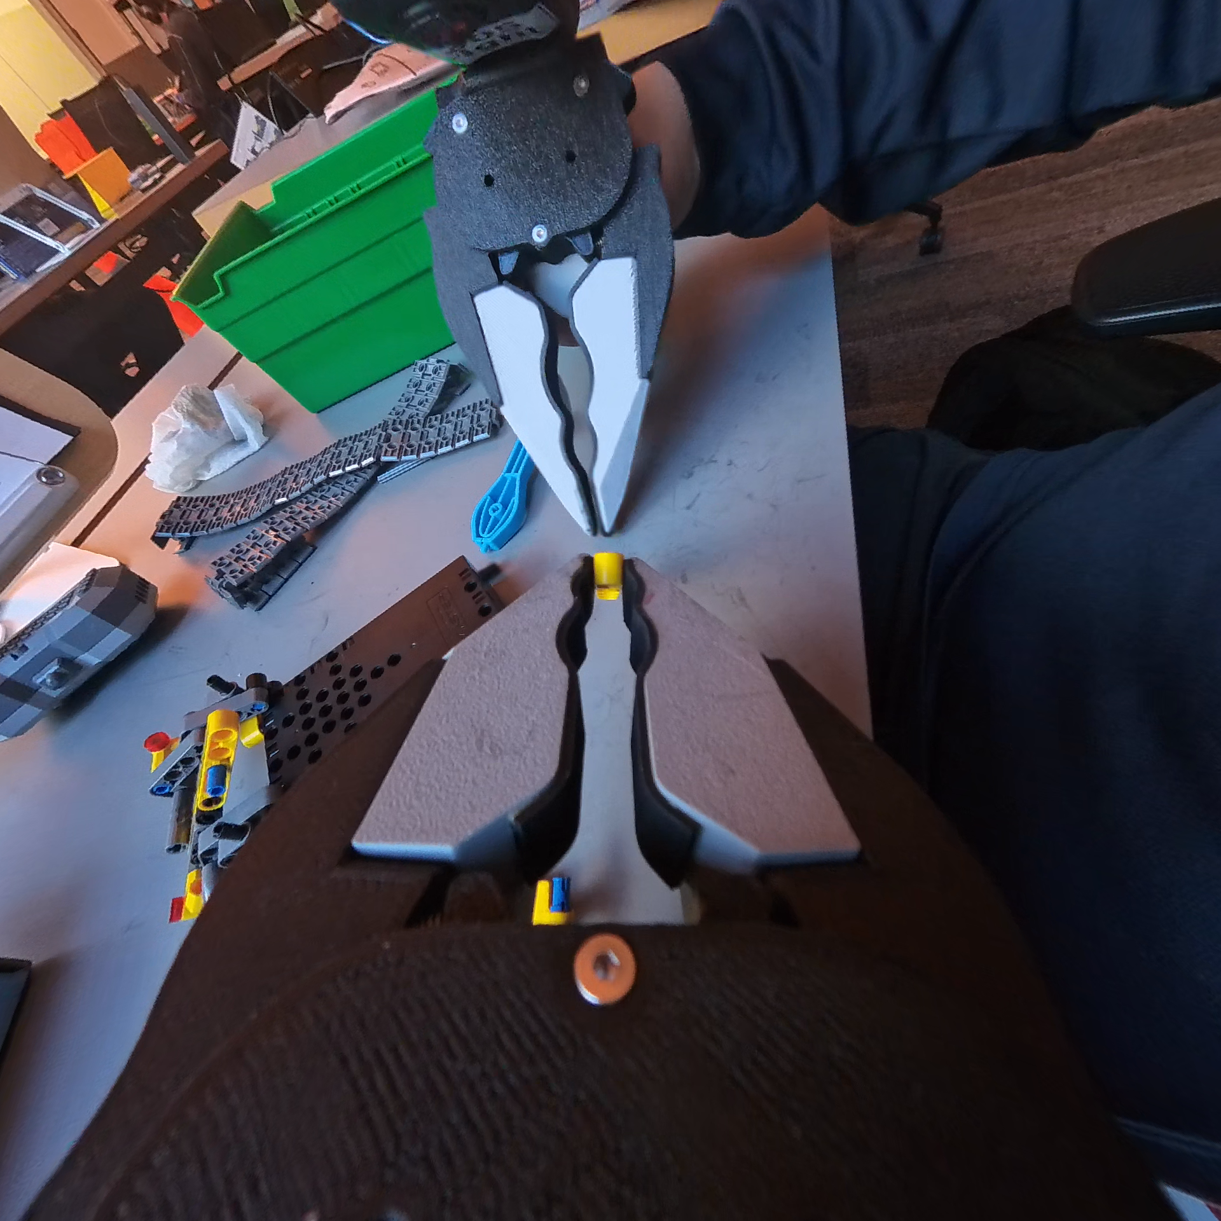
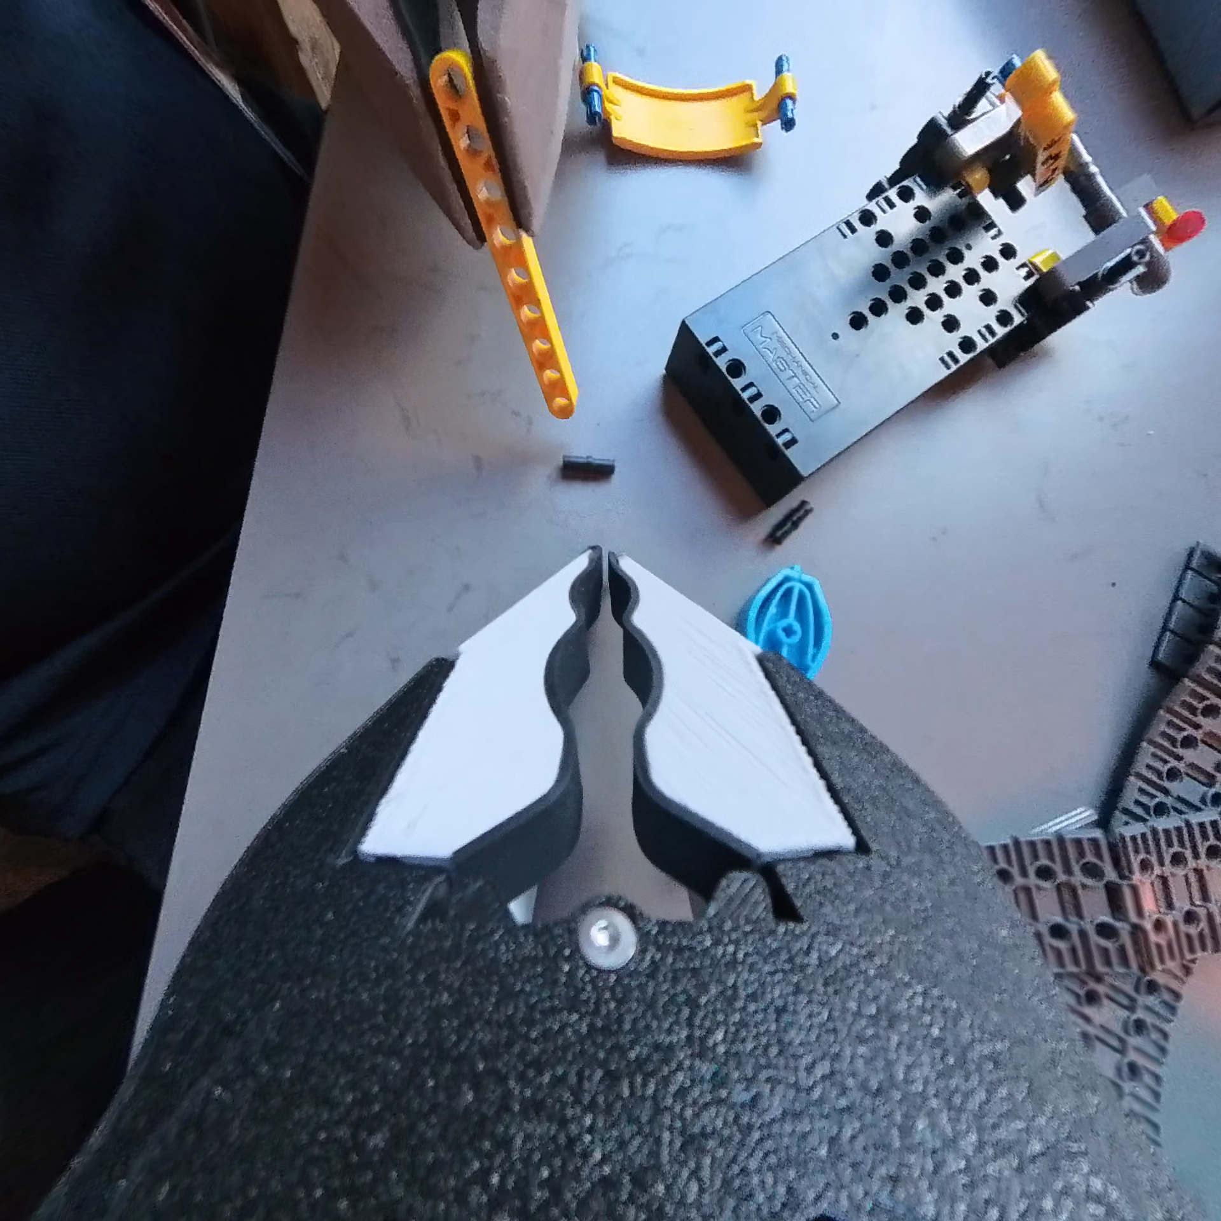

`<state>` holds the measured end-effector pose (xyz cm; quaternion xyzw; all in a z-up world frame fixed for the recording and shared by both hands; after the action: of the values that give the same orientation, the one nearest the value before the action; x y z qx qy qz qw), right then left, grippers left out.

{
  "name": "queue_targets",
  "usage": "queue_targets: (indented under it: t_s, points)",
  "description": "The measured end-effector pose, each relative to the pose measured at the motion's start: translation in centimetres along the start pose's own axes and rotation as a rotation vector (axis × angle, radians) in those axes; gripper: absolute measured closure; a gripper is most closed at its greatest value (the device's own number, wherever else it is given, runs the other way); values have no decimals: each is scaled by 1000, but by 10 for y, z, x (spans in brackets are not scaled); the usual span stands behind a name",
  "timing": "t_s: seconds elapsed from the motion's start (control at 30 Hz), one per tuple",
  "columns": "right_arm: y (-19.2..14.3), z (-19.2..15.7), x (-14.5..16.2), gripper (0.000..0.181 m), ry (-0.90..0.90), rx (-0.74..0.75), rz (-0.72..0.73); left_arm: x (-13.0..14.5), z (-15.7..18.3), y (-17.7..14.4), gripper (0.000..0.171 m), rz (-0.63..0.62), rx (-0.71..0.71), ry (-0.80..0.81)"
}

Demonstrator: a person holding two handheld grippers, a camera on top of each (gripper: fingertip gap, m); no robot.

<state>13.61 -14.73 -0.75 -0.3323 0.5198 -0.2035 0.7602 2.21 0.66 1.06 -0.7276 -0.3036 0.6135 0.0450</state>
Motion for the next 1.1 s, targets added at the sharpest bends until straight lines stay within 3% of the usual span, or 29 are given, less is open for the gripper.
queue_targets:
  t_s: [0.17,0.23,0.47,0.73,0.83,1.1]
  points:
    - [-1,-7,-3,171,78,26,35,0,0,0,166,1,-2,-1]
    - [2,-6,-3,169,75,102,-4,0,0,-1,166,6,-4,-2]
    - [2,30,-6,165,265,257,-18,0,0,0,166,-1,-4,-2]
    - [24,35,-13,168,242,244,-108,0,0,0,166,0,-2,-6]
    - [25,35,-14,178,245,222,-120,0,0,-1,166,4,-2,-3]
    - [16,20,-11,178,285,268,-160,0,1,-1,166,8,1,7]
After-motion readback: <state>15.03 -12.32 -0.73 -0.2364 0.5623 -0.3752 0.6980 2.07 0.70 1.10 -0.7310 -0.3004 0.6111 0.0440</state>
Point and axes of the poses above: each gripper's, where its closed fingertips meet, y out along the fingers, x out of its underside, z = x × y across the jaws, the point moved 9 cm from there along -y, back along the fingers, and after that the axes turned 11 degrees about x, right-handed, at the moved point
